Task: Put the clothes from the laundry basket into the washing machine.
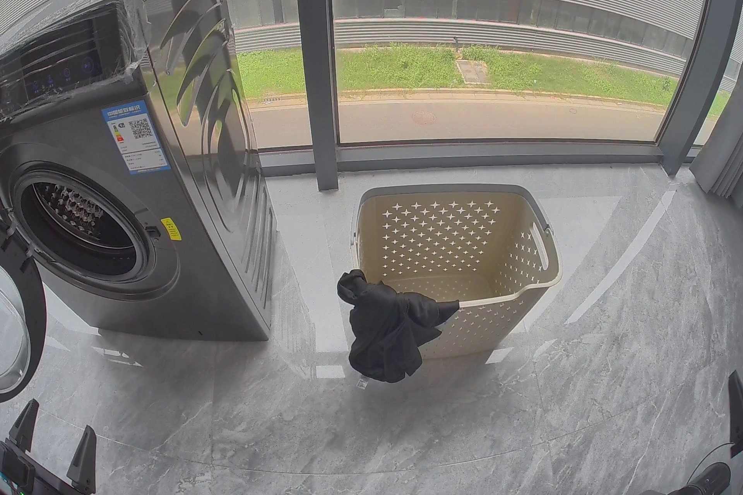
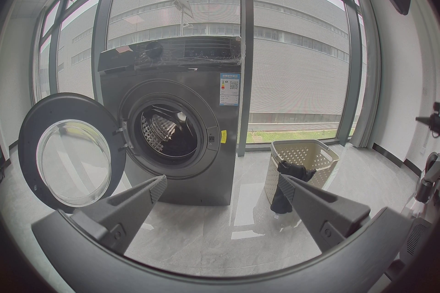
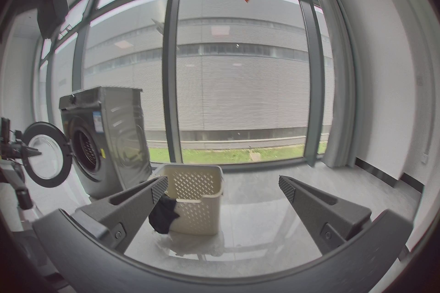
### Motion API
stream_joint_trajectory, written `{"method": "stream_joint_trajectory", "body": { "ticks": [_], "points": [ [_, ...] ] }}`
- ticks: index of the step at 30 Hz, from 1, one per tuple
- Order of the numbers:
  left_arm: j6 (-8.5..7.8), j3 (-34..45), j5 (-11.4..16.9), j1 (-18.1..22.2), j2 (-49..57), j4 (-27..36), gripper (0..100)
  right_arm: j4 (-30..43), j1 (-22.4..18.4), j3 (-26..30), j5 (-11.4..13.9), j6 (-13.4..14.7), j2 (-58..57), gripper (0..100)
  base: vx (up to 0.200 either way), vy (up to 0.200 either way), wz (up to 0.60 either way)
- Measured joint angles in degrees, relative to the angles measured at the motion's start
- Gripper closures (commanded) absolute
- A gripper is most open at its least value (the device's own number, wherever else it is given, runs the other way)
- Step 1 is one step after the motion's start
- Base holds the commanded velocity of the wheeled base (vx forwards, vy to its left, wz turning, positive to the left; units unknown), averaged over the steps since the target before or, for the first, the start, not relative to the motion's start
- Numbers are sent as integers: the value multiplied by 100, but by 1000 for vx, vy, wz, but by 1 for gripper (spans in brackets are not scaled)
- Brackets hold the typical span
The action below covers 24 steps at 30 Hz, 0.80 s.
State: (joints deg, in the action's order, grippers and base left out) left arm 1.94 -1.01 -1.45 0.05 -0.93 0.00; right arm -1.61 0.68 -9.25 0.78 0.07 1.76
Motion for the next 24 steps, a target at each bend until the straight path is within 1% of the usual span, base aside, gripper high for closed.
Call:
{"method": "stream_joint_trajectory", "body": {
  "ticks": [3,5,8,12,16,18,19,24],
  "points": [
    [-2,0,0,0,0,0,0,218,196,-560,307,-10,295,0,0,0,0],
    [-2,0,0,2,0,0,0,283,354,-769,505,-15,590,0,0,0,0],
    [-2,0,-2,5,0,0,0,194,717,-931,852,-7,1217,0,0,0,0],
    [-5,0,0,5,0,0,0,-222,1215,-984,1180,82,2269,0,0,0,0],
    [-5,0,0,0,0,0,0,-833,1546,-990,1362,191,3324,0,0,0,0],
    [-5,0,0,0,0,0,0,-1310,1694,-990,1446,246,4036,0,0,0,0],
    [-5,0,-2,0,0,0,0,-1393,1715,-990,1459,255,4163,0,0,0,0],
    [-5,0,-2,2,0,0,0,-2304,1937,-984,1573,336,5569,0,0,0,0]
  ]
}}
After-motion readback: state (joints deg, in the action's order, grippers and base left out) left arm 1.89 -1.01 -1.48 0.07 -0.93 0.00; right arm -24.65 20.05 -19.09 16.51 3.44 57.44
